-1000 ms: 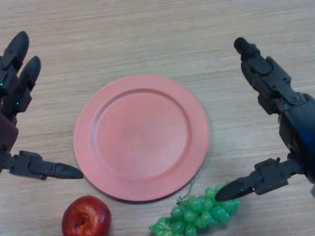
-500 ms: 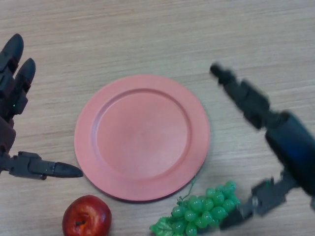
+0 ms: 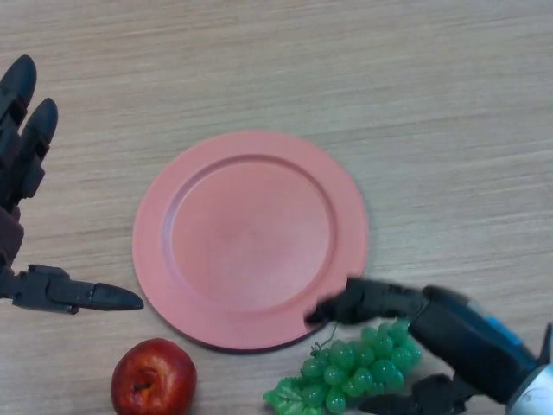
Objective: Pick up the green grapes and place it on the plate
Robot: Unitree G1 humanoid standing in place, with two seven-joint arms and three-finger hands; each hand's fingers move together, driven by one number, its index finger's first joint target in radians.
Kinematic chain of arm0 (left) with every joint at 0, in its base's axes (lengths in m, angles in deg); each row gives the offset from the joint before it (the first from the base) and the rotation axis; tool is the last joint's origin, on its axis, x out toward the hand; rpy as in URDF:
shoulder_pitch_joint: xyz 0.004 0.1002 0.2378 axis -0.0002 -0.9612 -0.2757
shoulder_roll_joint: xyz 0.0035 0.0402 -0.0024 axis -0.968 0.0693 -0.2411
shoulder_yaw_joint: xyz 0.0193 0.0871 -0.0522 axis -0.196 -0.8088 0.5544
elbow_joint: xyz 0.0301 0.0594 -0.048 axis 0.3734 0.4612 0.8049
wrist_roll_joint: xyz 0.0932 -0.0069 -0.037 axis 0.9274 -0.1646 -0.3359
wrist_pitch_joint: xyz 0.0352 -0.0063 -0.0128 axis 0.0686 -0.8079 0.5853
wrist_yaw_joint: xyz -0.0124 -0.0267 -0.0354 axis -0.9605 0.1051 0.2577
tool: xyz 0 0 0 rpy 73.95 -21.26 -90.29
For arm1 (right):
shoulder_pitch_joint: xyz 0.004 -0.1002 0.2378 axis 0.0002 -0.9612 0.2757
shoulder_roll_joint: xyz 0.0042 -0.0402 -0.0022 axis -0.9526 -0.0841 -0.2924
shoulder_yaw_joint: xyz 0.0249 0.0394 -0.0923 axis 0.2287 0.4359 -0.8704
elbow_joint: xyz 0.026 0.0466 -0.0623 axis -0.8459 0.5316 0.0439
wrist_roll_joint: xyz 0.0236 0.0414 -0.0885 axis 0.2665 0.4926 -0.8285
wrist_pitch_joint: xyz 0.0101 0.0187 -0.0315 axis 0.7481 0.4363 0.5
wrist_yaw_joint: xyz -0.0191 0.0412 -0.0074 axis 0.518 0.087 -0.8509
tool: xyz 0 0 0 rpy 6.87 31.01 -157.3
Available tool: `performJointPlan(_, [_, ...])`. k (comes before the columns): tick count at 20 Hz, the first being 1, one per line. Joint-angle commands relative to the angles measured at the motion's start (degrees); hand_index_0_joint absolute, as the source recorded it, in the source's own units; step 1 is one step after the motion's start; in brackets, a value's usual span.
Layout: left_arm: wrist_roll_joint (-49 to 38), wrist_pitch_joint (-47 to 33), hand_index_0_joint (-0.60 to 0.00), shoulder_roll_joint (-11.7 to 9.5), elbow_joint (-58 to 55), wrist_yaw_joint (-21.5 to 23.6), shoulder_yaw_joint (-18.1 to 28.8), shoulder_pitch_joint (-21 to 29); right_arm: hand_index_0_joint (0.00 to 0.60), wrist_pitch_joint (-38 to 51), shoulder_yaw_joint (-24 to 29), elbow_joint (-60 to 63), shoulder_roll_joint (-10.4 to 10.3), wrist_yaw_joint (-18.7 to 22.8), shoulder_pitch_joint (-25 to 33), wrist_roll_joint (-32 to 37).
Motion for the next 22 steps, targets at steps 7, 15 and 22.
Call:
performJointPlan(7, [-1.76, -9.25, 0.000, -2.00, -3.35, 2.16, 5.87, 0.42, 0.600, 8.86, -1.21, 0.70, 0.10, 5.61, 0.86, 0.49])
performJointPlan(15, [-1.81, -8.40, 0.000, -1.92, -4.03, 1.95, 5.90, 0.37, 0.600, 7.61, -2.02, -1.92, 0.26, 5.24, 0.39, 0.36])
performJointPlan(22, [-1.71, -7.63, 0.000, -1.81, -4.96, 2.05, 5.71, 0.24, 0.000, 2.76, -1.35, -12.02, -0.41, 7.12, 0.47, 9.89])
